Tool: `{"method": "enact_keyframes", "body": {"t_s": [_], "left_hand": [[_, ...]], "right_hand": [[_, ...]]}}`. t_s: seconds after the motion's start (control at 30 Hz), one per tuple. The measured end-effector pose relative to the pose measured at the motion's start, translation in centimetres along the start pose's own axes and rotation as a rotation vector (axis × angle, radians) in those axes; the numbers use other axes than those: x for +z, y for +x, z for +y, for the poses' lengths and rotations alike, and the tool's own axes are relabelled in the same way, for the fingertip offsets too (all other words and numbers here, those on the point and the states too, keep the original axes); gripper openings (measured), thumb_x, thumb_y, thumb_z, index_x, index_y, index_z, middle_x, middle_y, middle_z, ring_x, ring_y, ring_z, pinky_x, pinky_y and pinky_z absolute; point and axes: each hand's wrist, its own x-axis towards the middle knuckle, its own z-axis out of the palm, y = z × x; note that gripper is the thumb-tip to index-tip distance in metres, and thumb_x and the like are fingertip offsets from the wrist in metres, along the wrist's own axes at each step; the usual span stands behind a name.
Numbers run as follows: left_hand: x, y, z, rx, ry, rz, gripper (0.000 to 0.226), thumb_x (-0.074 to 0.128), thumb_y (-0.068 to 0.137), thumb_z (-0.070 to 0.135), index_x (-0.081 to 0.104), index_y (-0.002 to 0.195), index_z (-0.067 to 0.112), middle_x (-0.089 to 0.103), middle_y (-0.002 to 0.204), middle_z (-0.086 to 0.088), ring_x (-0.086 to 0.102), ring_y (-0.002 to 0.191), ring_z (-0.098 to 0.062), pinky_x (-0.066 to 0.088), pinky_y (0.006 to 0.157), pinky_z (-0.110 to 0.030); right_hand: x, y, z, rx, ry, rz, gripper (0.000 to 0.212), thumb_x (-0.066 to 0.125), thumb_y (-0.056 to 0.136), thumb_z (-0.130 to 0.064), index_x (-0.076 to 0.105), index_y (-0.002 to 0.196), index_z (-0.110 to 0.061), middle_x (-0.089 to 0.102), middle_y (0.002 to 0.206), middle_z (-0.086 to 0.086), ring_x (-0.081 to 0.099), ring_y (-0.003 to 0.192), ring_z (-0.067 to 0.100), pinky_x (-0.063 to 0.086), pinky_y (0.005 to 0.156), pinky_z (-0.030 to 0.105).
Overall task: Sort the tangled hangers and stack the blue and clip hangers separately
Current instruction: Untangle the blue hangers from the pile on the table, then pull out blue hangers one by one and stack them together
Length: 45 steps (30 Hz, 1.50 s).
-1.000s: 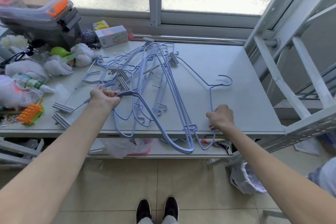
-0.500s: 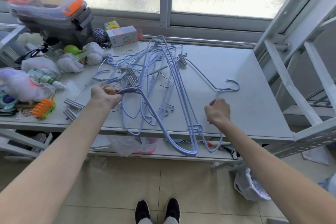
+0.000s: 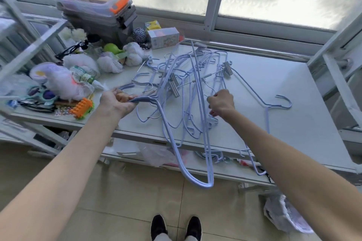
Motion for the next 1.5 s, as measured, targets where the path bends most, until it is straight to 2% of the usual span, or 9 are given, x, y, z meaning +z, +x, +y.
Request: {"method": "enact_keyframes", "body": {"t_s": [0.17,0.37,0.5,0.67,0.77,0.9,1.1,1.33,1.5], "left_hand": [[-1.3,0.9,2.5,-0.014,0.022,0.02,0.05,0.026,0.104,0.022,0.017,0.054,0.021,0.011,0.033,0.004,0.009,0.034,-0.014,0.02,0.049,-0.023],[-2.4,2.3,4.7,-0.054,0.021,0.026,0.069,0.027,0.103,0.022,0.02,0.034,0.017,0.01,0.032,0.004,0.008,0.033,-0.012,0.021,0.05,-0.022],[-2.8,2.9,5.7,-0.081,0.024,0.009,0.07,0.028,0.102,0.02,0.021,0.032,0.016,0.011,0.032,0.004,0.009,0.032,-0.012,0.021,0.051,-0.021],[-3.0,3.4,6.5,-0.106,0.012,-0.031,0.069,0.027,0.101,0.021,0.021,0.033,0.017,0.012,0.031,0.005,0.01,0.027,-0.013,0.021,0.046,-0.022],[-3.1,3.7,6.6,-0.111,0.008,-0.035,0.069,0.026,0.102,0.022,0.022,0.033,0.017,0.012,0.031,0.005,0.01,0.027,-0.012,0.021,0.044,-0.022],[-2.8,3.6,6.3,-0.12,0.018,-0.016,0.067,0.027,0.101,0.021,0.021,0.035,0.018,0.012,0.031,0.005,0.01,0.027,-0.012,0.022,0.045,-0.023],[-3.0,3.1,5.8,-0.113,0.011,0.02,0.05,0.029,0.103,0.024,0.018,0.054,0.023,0.012,0.033,0.005,0.01,0.027,-0.013,0.022,0.048,-0.023],[-2.6,2.1,4.8,-0.091,0.027,0.016,0.05,0.03,0.102,0.022,0.017,0.054,0.023,0.011,0.032,0.004,0.009,0.026,-0.012,0.021,0.043,-0.021],[-1.4,0.3,2.6,-0.045,0.031,0.01,0.046,0.028,0.102,0.023,0.016,0.058,0.024,0.012,0.031,0.004,0.009,0.026,-0.013,0.022,0.046,-0.022]], "right_hand": [[2.7,1.6,-3.3,0.013,0.022,-0.015,0.022,0.053,0.086,-0.006,0.063,0.088,0.013,0.07,0.081,0.029,0.067,0.052,0.033,0.061,0.058,0.046],[5.0,3.0,-6.1,0.05,0.091,0.005,0.026,0.052,0.09,-0.009,0.062,0.101,0.012,0.068,0.095,0.027,0.062,0.047,0.029,0.056,0.048,0.035],[6.3,3.3,-6.6,0.105,0.144,-0.005,0.025,0.055,0.09,-0.01,0.059,0.103,0.011,0.063,0.085,0.022,0.056,0.041,0.023,0.048,0.037,0.025],[7.7,3.5,-6.9,0.134,0.133,0.048,0.025,0.061,0.088,-0.014,0.057,0.104,0.005,0.064,0.094,0.021,0.056,0.044,0.024,0.049,0.04,0.029],[8.0,3.9,-7.1,0.128,0.09,0.088,0.007,0.056,0.088,-0.005,0.051,0.088,0.0,0.06,0.086,0.017,0.055,0.044,0.023,0.045,0.037,0.027],[8.0,4.6,-7.1,0.161,0.121,0.133,0.027,0.052,0.091,-0.009,0.038,0.067,-0.007,0.048,0.066,0.01,0.049,0.043,0.02,0.032,0.024,0.015],[8.1,5.4,-7.2,0.223,0.211,0.127,0.03,0.055,0.089,-0.006,0.034,0.069,-0.009,0.047,0.069,0.009,0.046,0.042,0.019,0.032,0.027,0.013],[7.4,4.4,-6.2,0.169,0.208,0.17,0.014,0.064,0.079,-0.008,0.053,0.084,-0.002,0.056,0.081,0.011,0.052,0.054,0.019,0.034,0.032,0.018],[4.8,3.8,-4.7,0.1,0.163,0.137,0.014,0.059,0.077,-0.007,0.049,0.068,-0.004,0.05,0.065,0.009,0.048,0.048,0.019,0.027,0.024,0.013]]}}
